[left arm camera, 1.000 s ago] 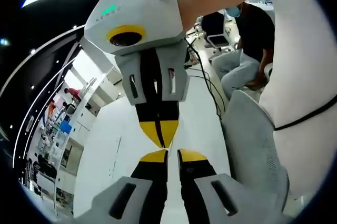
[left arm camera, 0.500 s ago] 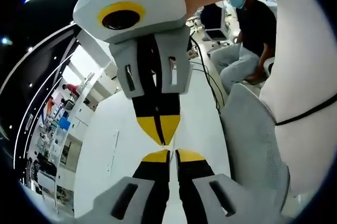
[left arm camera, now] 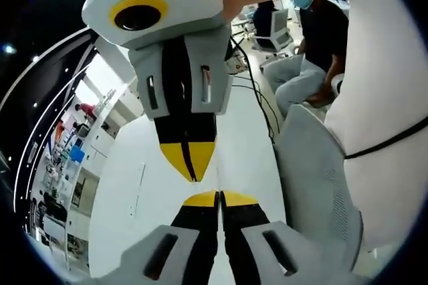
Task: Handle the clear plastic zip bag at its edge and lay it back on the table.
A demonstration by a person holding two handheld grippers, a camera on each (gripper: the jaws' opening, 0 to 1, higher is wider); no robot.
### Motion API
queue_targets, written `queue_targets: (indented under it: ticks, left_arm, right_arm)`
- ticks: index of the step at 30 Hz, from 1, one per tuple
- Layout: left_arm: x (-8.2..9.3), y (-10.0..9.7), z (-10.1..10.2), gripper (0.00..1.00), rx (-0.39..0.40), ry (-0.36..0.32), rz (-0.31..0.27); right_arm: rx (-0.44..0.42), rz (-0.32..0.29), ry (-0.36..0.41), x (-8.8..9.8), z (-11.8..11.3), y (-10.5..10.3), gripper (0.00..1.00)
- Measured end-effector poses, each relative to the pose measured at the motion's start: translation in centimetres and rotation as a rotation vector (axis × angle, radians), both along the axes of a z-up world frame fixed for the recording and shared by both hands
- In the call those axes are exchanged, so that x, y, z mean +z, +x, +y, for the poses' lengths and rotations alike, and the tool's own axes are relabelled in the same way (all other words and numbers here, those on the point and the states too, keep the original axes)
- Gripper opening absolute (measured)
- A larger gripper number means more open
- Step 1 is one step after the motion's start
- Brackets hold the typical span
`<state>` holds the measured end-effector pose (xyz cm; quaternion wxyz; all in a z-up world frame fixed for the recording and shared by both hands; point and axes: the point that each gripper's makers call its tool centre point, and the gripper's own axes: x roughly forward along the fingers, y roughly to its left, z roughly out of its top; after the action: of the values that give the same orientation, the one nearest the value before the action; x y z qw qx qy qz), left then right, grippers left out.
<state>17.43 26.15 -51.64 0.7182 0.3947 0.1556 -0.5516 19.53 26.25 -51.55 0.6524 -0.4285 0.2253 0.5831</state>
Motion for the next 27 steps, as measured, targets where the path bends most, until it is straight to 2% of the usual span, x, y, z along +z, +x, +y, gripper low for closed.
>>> queue_targets:
  ticks: [27]
  left_arm:
    - [-1.5, -2.5, 0.1, 0.00, -0.023, 0.008, 0.116]
  right_arm:
    - [-0.113, -0.038, 0.042, 0.6, -0.6, 2.2, 0.00]
